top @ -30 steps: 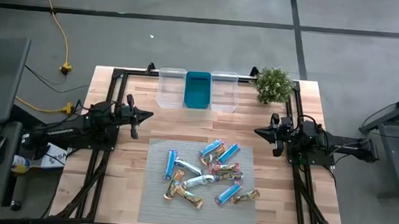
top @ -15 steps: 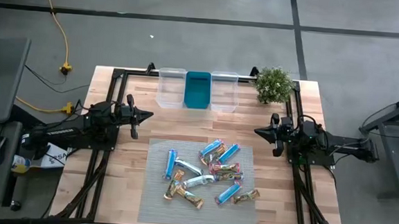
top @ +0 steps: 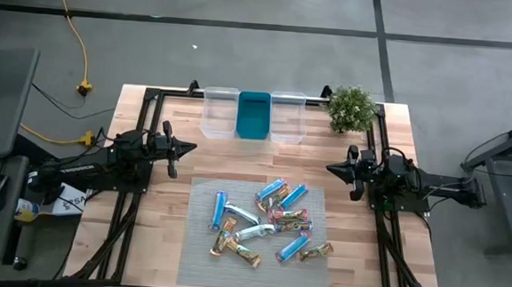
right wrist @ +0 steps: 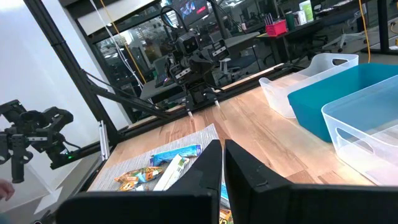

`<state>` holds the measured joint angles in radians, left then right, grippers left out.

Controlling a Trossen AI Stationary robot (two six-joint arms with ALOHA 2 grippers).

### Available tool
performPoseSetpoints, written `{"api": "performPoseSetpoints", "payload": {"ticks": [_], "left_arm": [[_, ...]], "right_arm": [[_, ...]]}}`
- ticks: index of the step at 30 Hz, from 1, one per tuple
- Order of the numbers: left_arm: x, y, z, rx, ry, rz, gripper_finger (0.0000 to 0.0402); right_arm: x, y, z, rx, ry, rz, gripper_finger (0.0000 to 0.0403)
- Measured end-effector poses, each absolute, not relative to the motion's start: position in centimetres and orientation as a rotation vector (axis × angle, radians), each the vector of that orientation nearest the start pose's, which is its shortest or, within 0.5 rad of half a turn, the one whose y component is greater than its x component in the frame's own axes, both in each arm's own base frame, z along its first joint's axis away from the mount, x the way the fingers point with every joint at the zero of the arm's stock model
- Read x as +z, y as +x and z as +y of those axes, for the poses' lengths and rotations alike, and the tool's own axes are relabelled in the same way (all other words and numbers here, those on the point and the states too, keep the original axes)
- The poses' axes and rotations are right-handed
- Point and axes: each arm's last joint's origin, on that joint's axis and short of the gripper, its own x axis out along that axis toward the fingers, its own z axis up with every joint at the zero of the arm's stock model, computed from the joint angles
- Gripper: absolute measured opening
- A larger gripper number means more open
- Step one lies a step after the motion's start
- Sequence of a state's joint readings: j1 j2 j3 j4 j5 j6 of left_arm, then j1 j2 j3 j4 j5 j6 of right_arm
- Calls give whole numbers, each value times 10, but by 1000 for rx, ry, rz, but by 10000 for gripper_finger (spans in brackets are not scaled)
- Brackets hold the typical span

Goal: Pick and place Granola Bars by type

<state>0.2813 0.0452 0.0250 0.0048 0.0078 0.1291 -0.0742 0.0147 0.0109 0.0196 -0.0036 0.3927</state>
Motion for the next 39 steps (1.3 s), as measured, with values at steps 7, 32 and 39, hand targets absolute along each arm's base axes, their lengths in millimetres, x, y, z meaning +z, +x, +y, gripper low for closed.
{"api": "performPoseSetpoints", "payload": {"ticks": [7, 32, 39], "left_arm": [[169, 95, 27, 272, 126, 33, 1], [169, 95, 29, 339, 228, 51, 1], [170, 94, 30, 359, 229, 52, 1]], "right_arm": [[168, 98, -7, -66, 392, -30, 0], [168, 98, -7, -66, 392, -29, 0], [168, 98, -7, -66, 392, -30, 0]]}}
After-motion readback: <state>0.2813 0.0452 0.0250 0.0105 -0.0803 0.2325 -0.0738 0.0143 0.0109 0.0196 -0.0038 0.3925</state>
